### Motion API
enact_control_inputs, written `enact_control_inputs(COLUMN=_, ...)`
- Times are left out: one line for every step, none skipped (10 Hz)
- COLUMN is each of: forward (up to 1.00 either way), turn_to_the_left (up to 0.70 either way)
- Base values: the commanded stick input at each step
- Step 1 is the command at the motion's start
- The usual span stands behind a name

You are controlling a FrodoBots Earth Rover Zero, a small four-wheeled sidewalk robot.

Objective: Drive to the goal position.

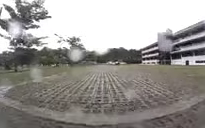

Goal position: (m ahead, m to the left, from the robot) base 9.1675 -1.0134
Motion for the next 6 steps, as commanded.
enact_control_inputs(forward=0.85, turn_to_the_left=0.00)
enact_control_inputs(forward=0.85, turn_to_the_left=0.00)
enact_control_inputs(forward=0.85, turn_to_the_left=0.00)
enact_control_inputs(forward=0.85, turn_to_the_left=0.00)
enact_control_inputs(forward=0.85, turn_to_the_left=-0.13)
enact_control_inputs(forward=0.85, turn_to_the_left=-0.30)
